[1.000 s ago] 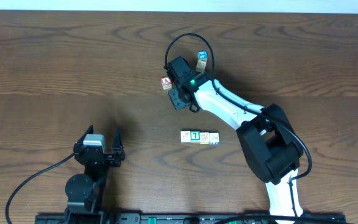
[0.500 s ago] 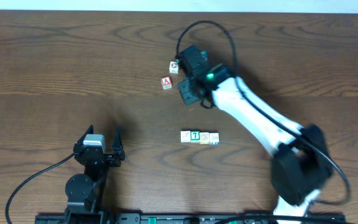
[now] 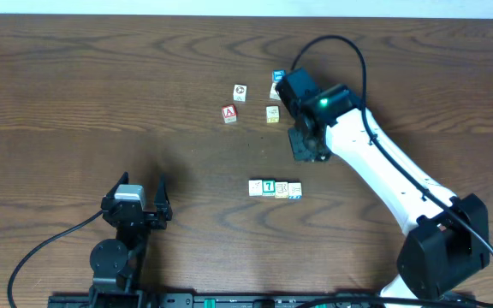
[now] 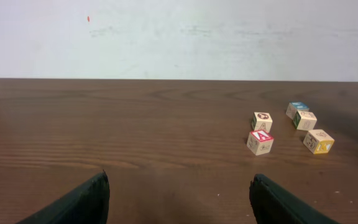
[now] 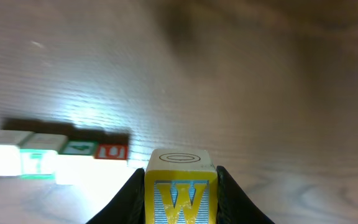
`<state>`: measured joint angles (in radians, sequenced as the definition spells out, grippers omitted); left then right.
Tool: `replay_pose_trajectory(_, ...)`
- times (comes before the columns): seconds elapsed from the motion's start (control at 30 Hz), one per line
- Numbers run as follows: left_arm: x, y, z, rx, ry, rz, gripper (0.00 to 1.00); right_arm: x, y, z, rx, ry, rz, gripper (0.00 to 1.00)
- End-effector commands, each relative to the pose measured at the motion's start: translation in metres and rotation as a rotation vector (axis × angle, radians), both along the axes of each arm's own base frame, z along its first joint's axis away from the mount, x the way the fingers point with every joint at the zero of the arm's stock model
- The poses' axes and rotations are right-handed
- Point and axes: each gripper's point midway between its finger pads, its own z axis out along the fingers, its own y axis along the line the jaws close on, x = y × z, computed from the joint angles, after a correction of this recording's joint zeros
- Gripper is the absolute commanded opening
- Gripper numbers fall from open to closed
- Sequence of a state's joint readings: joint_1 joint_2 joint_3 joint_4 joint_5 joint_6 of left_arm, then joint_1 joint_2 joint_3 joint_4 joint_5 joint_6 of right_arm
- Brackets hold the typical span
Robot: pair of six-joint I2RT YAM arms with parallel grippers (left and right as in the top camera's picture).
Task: Lift 5 blocks
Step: 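Carry the 'W' block down to the row of placed blocks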
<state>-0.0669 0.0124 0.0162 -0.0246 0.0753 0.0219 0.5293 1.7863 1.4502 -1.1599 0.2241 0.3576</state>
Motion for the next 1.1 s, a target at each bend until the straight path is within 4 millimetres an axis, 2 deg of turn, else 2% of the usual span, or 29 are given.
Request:
replay_pose_trajectory(0.0,-0.001,-0.002,-0.015,-0.004,0.051,-0.011,0.73,-0.021,-0.006,-0.028,0.007,0.062,-0.086,0.01)
replay_pose_trajectory(0.2,-0.001,-0.002,-0.015,-0.004,0.051,-0.011,0.72,-0.055,-0.012,-0.080,0.031,0.149,-0.140,0.01)
replay_pose_trajectory(0.33,-0.001,-0.002,-0.015,-0.004,0.051,-0.011,0.73,-0.070,-0.010,-0.098,0.069,0.185,-0.158,0.01)
replay_pose_trajectory(0.5,-0.001,-0.002,-0.015,-0.004,0.051,-0.011,0.73,-0.078,0.000,-0.105,0.085,0.192,-0.125,0.01)
replay_pose_trajectory(0.77,-0.001,-0.002,-0.015,-0.004,0.051,-0.011,0.73,-0.075,0.019,-0.105,0.111,0.153,-0.080,0.01)
replay_pose_trajectory(1.07,-0.001,-0.002,-0.015,-0.004,0.051,-0.011,0.73,-0.068,0.012,-0.105,0.081,0.109,-0.124,0.01)
